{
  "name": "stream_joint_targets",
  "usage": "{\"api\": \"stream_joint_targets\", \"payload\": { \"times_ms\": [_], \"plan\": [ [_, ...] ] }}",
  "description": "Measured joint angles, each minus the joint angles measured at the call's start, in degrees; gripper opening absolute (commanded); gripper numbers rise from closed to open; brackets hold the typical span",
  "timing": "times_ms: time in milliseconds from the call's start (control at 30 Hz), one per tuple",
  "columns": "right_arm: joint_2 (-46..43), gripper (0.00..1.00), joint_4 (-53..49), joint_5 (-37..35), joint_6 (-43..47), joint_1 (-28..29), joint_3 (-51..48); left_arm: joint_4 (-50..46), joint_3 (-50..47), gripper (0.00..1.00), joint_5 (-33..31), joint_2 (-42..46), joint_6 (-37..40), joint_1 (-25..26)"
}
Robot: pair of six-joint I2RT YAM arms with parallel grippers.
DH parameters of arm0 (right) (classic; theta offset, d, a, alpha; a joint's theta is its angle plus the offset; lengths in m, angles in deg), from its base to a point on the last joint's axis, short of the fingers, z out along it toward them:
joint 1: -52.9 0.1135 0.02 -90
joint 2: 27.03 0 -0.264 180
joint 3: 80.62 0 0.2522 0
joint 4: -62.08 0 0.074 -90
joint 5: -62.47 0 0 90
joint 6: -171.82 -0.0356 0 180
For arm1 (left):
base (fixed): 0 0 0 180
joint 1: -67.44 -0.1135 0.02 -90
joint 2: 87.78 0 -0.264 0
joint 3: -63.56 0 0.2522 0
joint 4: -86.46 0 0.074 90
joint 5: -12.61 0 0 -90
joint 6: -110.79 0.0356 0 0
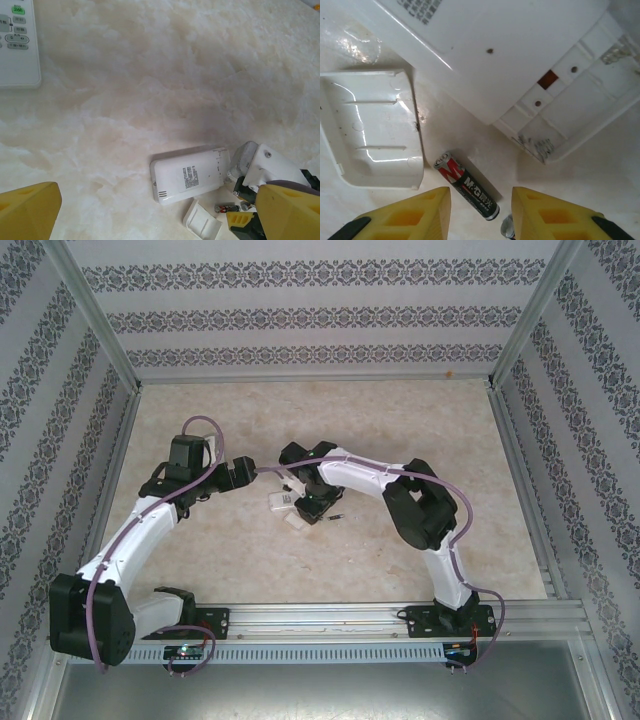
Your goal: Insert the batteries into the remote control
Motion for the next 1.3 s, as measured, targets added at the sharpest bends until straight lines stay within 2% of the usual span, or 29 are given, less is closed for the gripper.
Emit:
{"api": "stream_joint_targets", "payload": {
  "times_ms": [167, 333, 600, 833, 1033, 1300],
  "plan": [
    [1.42, 0.27, 0.04, 0.55, 0.11, 0.46, 0.00, 0.00, 0.00, 1.00, 0.00, -0.33, -0.02, 0.00],
    [1.75, 0.13, -0.07, 0.52, 0.15, 0.26, 0.20, 0.00, 0.00, 1.00, 0.00, -0.33, -0.02, 0.00],
    [-0.37, 0.12, 1.05, 2.34, -1.70, 0.22, -1.22, 0.00, 0.00, 1.00, 0.02, -0.33, -0.04, 0.00],
    [-8.02, 0.13, 11.74, 4.59, -13.92, -3.65, -5.40, 0.00, 0.00, 1.00, 0.92, -1.09, -0.42, 0.00],
    [-6.69, 0.14, 17.73, 2.45, -21.29, -5.68, -5.42, 0.00, 0.00, 1.00, 3.78, -1.09, 0.04, 0.00],
    [-2.12, 0.14, 19.26, 1.42, -23.71, -5.57, -5.38, 0.04, 0.04, 1.00, 9.53, -2.34, 1.62, 0.00]
  ]
}}
